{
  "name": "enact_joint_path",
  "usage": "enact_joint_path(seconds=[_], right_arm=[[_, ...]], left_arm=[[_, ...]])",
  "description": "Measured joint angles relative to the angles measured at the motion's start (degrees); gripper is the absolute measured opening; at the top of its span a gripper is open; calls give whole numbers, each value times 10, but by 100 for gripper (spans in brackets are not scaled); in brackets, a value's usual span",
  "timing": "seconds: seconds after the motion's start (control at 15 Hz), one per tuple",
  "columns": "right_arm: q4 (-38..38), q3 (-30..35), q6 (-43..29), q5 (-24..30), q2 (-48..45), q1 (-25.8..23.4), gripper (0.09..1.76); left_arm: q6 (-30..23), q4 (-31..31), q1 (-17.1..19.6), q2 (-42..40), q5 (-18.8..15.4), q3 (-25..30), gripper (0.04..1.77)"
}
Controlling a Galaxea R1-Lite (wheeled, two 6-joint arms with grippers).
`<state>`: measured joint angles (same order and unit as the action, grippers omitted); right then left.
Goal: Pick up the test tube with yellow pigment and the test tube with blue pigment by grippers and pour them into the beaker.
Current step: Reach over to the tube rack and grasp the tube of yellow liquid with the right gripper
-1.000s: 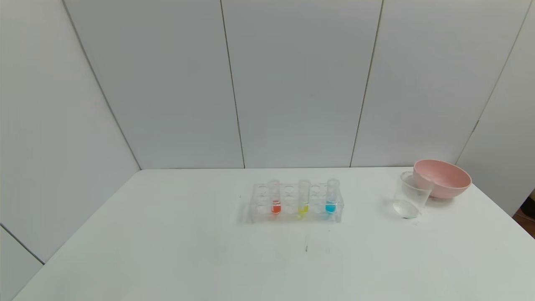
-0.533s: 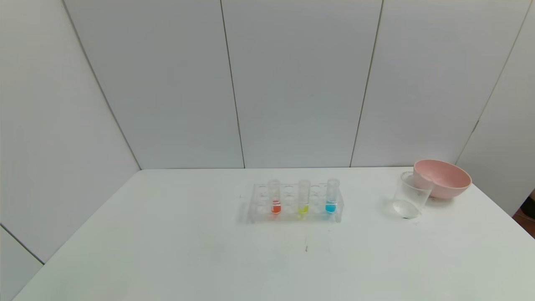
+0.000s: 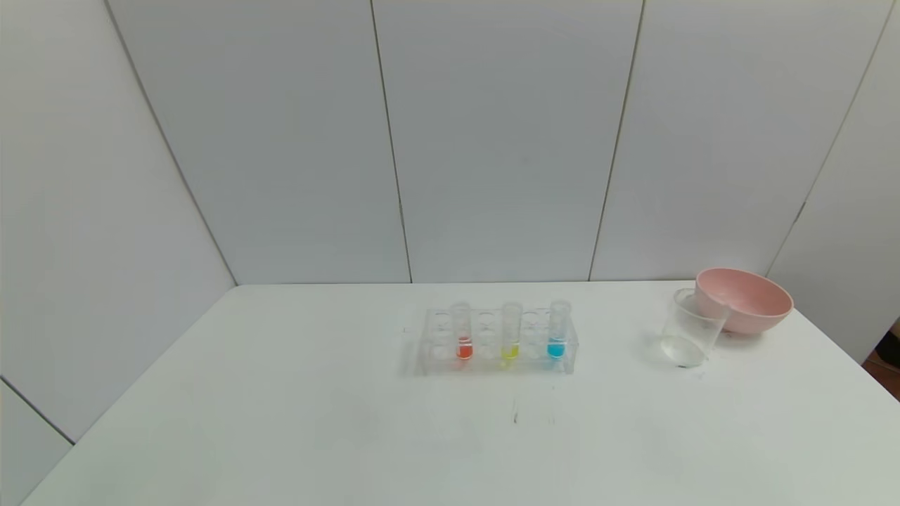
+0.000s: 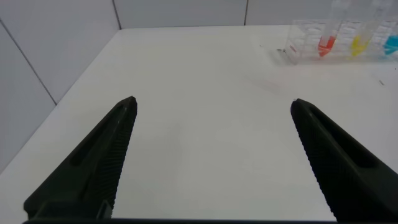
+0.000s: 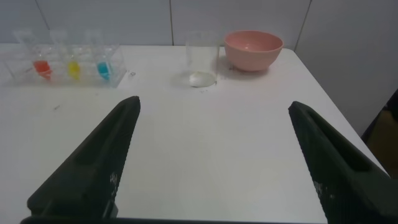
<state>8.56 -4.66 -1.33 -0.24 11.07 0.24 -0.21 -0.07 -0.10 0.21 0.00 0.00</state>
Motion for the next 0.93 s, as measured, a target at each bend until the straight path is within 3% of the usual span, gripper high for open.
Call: enact_joint_path(seconds=[0.47, 0.6, 0.73, 0.93], right_arm=[[281, -39, -40, 2, 358, 7, 171], [323, -63, -40, -1, 450, 18, 171], [341, -94, -40, -25, 526, 58, 171], [348, -142, -44, -136, 603, 172, 171]], left_arm=[[0, 0, 0, 0, 0, 0, 176], [0, 0, 0, 0, 0, 0, 176], [0, 0, 0, 0, 0, 0, 176], [0, 0, 0, 0, 0, 0, 176]])
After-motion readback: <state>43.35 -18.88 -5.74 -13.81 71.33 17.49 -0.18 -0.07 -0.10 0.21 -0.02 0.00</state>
